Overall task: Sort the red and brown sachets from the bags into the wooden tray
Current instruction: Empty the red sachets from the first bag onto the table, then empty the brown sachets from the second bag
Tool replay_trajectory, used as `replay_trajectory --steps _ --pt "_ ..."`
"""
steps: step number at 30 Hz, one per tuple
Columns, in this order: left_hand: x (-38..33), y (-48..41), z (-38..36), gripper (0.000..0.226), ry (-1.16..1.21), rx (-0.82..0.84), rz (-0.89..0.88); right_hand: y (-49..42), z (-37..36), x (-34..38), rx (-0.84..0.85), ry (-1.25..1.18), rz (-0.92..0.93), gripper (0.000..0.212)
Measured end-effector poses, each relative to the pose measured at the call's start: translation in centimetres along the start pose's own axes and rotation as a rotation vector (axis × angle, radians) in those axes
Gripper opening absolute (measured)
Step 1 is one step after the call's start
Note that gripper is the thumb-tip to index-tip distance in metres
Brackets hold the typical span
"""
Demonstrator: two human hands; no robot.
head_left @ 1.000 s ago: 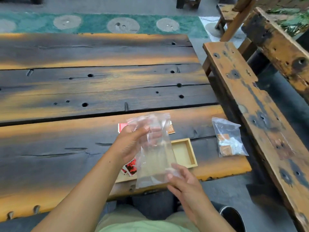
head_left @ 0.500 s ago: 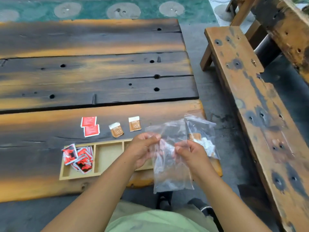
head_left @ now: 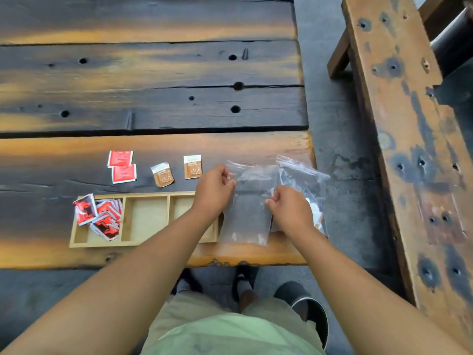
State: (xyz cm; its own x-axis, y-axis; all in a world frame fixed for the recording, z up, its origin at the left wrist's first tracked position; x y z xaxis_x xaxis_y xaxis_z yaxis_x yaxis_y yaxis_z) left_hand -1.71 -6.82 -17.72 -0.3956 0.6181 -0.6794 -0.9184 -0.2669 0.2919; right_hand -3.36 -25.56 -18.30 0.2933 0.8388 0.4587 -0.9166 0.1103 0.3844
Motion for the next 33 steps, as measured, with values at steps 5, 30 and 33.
replay_trajectory --steps 5,30,33 --pt "-0.1 -2.5 -0.3 0.023 -0.254 0.065 -0.148 -1.4 -1.1 0.2 -0.004 0.189 0.091 0.019" --pt "-0.4 -1.5 -0.3 0.045 -0.602 0.037 -0.187 -0.9 0.2 -0.7 -0.079 -0.009 0.135 0.015" --pt "-2.1 0.8 -1.5 0.030 -0.458 0.066 -0.308 0.0 2.3 -3.3 -0.190 -0.112 0.090 0.009"
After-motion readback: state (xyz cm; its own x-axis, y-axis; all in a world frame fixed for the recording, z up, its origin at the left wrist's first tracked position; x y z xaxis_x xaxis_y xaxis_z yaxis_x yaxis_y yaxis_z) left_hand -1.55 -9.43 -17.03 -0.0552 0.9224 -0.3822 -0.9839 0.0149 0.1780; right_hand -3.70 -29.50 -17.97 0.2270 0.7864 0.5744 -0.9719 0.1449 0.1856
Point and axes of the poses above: each hand's wrist, its own y-axis away from the middle knuckle, its own z-axis out of the back of the hand, x = y × z, the point moved 1 cm from there along -y, towards the middle knuckle, and after that the axes turned 4 degrees about -x, right-handed, at the moved point
